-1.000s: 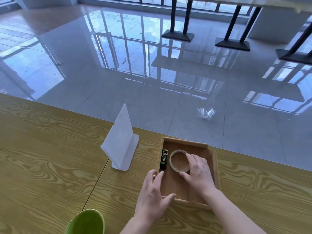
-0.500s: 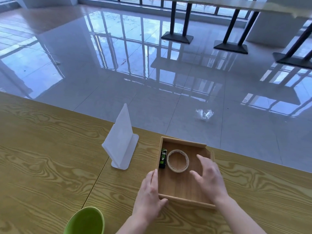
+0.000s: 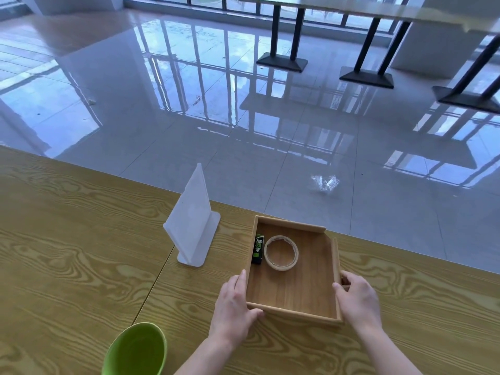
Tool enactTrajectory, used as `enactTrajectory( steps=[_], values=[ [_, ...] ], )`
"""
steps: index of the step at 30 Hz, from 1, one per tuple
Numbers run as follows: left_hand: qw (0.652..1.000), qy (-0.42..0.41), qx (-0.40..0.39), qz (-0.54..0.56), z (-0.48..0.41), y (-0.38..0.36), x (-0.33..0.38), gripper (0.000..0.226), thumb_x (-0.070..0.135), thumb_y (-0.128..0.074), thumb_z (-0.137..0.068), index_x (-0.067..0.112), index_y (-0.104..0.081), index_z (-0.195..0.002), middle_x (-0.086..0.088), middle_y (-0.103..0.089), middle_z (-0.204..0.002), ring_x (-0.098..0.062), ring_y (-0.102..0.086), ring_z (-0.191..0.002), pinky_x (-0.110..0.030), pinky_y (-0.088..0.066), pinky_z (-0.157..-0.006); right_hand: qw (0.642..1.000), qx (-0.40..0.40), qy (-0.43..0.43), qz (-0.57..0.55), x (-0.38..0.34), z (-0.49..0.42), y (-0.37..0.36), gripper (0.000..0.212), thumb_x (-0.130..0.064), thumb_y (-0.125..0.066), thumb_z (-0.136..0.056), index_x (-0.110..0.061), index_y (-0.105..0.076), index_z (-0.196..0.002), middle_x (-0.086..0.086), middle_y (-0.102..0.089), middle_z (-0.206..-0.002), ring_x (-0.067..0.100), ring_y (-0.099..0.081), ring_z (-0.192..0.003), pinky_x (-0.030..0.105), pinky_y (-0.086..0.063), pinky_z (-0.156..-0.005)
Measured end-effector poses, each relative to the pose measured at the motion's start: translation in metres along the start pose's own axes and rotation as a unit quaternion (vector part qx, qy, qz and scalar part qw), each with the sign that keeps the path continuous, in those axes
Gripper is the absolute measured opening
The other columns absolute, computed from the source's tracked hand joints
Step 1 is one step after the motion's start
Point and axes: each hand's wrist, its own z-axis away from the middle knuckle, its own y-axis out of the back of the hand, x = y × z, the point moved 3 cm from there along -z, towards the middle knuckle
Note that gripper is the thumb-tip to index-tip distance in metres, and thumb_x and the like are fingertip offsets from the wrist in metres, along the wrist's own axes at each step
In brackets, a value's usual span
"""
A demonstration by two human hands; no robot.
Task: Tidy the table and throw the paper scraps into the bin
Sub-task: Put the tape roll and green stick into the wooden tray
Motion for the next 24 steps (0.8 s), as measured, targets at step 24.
enactTrajectory(
  steps=[24],
  values=[
    [0.992,0.087,0.084,-0.035,-0.017,0.043,-0.032,0.071,0.028,-0.071,-0.089,0.011,-0.036,-0.149,-0.004,-0.051,-0.143,-0.018,-0.045,-0.133,-0.027,-0.036,-0.108,0.998,-0.02,0.022,-0.052,-0.06,-0.006,-0.038,0.04,-0.014,-0.07,-0.086,-0.007,-0.064,-0.125,0.01,-0.07,-0.114,0.027,-0.063,-0.107,0.035,-0.049,-0.092]
  ],
)
